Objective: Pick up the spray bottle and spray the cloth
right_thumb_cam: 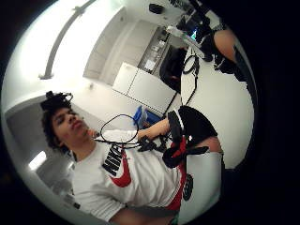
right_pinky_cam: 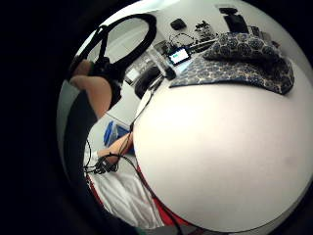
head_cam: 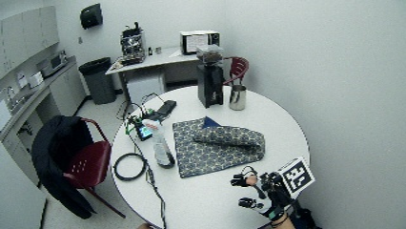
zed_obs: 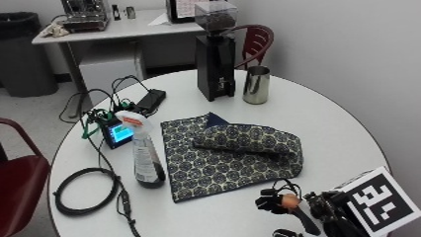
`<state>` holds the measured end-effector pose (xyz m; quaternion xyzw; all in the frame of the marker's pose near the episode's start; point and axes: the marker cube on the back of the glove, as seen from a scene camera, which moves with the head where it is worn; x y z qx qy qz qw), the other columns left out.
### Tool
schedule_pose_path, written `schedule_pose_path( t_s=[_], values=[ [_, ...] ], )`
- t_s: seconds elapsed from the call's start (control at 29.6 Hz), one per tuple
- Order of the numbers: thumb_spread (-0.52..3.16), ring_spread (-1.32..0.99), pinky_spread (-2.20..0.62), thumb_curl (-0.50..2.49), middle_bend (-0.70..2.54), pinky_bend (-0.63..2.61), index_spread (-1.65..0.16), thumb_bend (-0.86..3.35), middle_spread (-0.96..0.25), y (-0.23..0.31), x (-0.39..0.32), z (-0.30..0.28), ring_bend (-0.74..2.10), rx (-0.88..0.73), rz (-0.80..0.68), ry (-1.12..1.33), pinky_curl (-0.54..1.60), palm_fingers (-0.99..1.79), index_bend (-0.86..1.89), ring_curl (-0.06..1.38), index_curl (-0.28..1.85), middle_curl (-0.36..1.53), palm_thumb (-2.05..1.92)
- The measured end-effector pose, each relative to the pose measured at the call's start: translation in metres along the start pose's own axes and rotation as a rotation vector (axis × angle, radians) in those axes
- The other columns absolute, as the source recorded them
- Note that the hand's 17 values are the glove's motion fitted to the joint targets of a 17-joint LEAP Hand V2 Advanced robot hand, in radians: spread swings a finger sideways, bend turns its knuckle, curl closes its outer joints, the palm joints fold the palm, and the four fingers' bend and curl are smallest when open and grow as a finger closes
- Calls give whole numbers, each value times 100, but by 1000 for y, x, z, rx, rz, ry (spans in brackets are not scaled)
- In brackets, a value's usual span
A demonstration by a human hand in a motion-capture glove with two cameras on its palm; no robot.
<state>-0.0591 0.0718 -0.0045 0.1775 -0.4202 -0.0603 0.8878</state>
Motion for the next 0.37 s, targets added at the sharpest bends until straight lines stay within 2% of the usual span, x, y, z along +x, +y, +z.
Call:
schedule_pose_path(
  t_s=[0.17,0.37],
  values=[
    [108,-8,6,42,30,28,-31,-2,-8,9,24,-18,44,34,43,85,36,98,10,39,22,42,83],
    [109,-7,6,41,30,27,-31,-2,-8,4,8,-11,43,24,26,131,36,98,10,39,22,42,83]
  ],
)
